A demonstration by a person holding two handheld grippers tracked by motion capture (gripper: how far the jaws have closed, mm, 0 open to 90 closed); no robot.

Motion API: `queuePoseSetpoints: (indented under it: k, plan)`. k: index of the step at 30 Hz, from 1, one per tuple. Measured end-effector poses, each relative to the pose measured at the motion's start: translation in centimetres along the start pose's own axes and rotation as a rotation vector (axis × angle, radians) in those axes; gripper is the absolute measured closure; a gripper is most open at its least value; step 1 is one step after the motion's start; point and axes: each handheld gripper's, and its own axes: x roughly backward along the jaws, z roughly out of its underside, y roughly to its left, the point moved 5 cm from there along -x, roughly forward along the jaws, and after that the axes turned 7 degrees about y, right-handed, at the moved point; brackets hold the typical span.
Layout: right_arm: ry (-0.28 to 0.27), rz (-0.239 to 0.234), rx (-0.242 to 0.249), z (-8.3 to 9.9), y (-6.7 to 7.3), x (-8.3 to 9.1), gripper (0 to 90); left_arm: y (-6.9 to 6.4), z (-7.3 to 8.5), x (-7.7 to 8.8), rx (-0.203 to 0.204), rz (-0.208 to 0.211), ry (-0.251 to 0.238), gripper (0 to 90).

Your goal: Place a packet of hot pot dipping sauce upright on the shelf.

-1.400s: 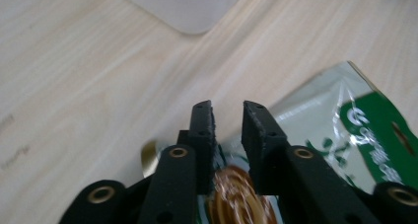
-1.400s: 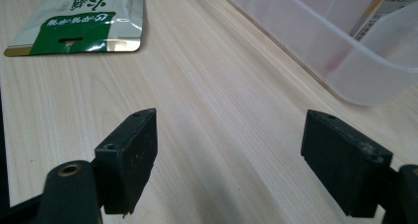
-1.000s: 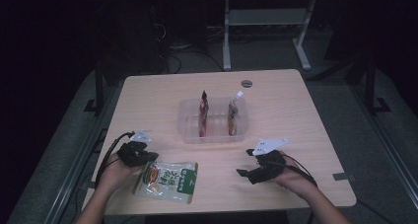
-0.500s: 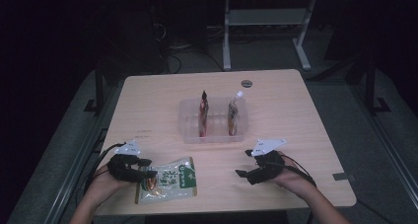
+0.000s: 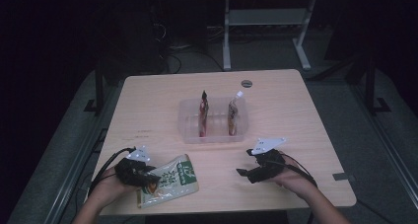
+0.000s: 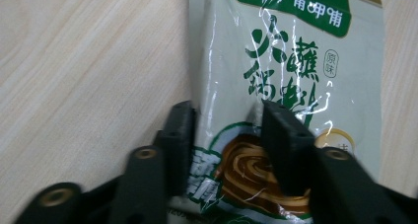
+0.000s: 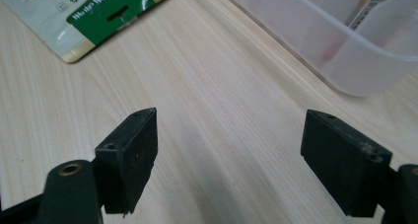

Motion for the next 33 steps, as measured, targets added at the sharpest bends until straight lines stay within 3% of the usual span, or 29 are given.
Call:
queuePoseSetpoints:
  k: [6, 8, 11, 17, 25, 33]
  plan:
    - [0.025, -0.002, -0.022, -0.2, 0.0, 0.1, 21.9, -0.2, -0.1, 0.2, 0.021, 0.023, -0.011, 85.1]
    - [0.04, -0.033, -0.035, -0.3, 0.0, 0.1, 19.2, -0.2, -0.1, 0.3, 0.028, 0.032, -0.018, 88.3]
    - [0.075, -0.11, -0.062, -0.6, -0.1, 0.1, 15.7, -0.2, -0.3, 0.5, 0.038, 0.051, -0.043, 89.2]
    - [0.041, -0.135, -0.01, -1.1, 0.3, 0.5, 15.5, -1.0, -1.7, 0.8, 0.021, 0.063, -0.104, 89.5]
    - [0.023, -0.17, 0.01, -1.8, 1.3, 0.2, 16.4, -2.3, -3.9, 1.3, -0.019, 0.081, -0.166, 89.6]
    - [-0.03, -0.237, 0.009, -3.2, 1.5, 0.2, 16.9, -3.4, -6.5, 1.6, -0.058, 0.094, -0.223, 89.6]
